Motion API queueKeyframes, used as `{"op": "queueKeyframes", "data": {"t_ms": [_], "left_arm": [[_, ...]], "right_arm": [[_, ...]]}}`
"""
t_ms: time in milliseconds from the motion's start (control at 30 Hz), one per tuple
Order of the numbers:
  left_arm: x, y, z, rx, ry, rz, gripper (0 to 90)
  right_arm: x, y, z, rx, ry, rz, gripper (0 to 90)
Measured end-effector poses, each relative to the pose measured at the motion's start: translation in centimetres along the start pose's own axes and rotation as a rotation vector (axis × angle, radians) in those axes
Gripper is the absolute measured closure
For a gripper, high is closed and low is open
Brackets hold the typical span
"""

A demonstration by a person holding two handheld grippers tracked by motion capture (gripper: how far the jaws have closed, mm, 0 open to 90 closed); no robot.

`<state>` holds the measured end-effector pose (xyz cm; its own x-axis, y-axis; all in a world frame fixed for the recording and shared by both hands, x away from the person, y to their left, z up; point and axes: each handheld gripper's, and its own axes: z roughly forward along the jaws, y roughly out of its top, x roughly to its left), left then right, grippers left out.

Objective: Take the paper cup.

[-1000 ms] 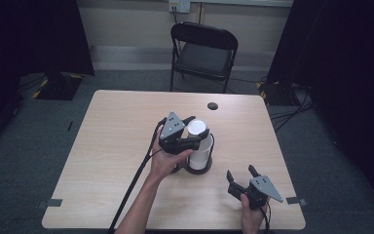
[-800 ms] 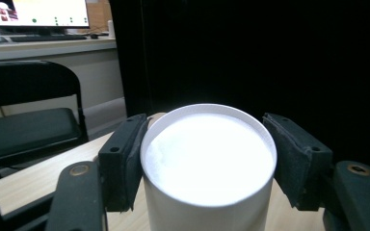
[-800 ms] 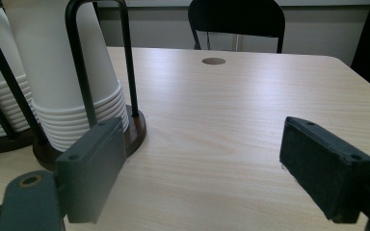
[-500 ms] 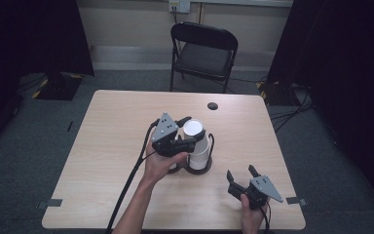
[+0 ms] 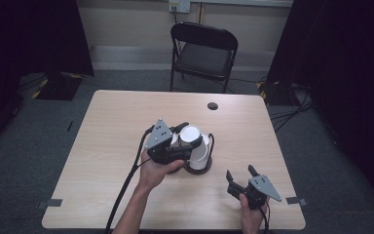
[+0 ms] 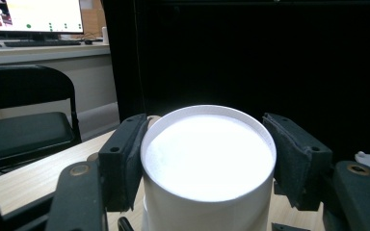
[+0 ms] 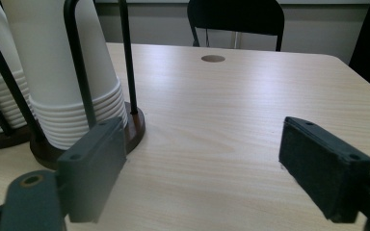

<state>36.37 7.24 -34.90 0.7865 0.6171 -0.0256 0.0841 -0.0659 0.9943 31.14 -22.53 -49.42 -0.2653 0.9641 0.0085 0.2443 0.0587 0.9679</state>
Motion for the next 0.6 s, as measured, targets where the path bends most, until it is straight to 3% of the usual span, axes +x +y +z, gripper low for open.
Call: {"op": "queueKeyframes", "data": {"t_ms": [67, 133, 367, 500, 600], "left_arm": [[-0.1, -0.1, -0.3, -0.002, -0.003, -0.006, 35.1], [-0.1, -0.4, -0.5, 0.001, -0.008, -0.016, 35.0], [-0.4, -1.4, -1.2, 0.013, 0.009, -0.028, 35.1], [-0.8, -1.7, -1.7, 0.012, 0.000, -0.020, 35.1], [-0.8, -2.4, -1.9, 0.019, -0.021, -0.061, 35.1]], "right_arm": [[0.2, 0.1, 0.2, 0.019, -0.004, -0.012, 19.4], [0.2, 0.0, 0.0, 0.003, 0.021, -0.006, 24.5], [0.4, 0.0, 0.0, 0.012, 0.031, 0.011, 25.6], [0.9, 0.0, 0.0, 0.005, 0.058, 0.014, 27.3], [2.2, 0.1, 0.0, -0.008, 0.123, 0.014, 29.4]]}}
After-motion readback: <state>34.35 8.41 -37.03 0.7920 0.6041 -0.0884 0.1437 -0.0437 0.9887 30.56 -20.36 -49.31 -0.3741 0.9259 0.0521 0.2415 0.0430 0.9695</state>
